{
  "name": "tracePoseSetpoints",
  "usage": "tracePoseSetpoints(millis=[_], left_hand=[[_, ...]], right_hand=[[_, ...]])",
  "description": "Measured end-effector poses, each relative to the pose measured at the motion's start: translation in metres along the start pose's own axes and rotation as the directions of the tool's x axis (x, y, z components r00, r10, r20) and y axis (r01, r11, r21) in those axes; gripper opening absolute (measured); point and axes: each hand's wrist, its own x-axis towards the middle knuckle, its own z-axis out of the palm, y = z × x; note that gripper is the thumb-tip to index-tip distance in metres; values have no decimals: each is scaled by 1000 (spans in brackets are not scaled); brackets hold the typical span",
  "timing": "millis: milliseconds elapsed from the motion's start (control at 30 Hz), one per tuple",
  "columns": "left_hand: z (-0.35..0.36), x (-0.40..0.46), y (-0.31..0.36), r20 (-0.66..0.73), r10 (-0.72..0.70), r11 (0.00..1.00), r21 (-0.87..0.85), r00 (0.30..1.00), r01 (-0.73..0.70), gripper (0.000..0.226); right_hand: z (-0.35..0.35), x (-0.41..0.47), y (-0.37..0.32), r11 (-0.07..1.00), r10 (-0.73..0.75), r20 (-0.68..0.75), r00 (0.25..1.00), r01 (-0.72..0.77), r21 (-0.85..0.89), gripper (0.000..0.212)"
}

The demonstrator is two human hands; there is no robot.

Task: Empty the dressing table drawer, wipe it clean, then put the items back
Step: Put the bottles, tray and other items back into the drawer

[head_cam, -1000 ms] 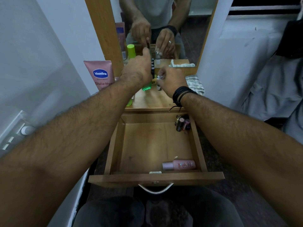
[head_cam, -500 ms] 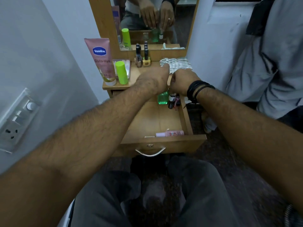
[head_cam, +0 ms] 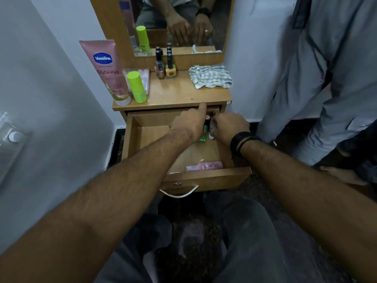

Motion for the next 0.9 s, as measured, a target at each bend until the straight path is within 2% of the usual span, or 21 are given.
tracePoseSetpoints(millis=[533, 700, 900], left_hand=[[20, 14, 0, 28, -28, 997, -66, 999, 30, 38], [21, 16, 1, 6, -30, 997, -70, 1000, 30, 38], [20, 13, -1, -8, -3, 999, -54, 1000, 2, 39]], right_hand=[[30, 5, 0, 999, -21, -119, 993, 15, -50, 21], [35, 5, 3, 998, -37, -119, 992, 31, -53, 29], [37, 4, 3, 998, -39, -122, 992, 33, -57, 27]])
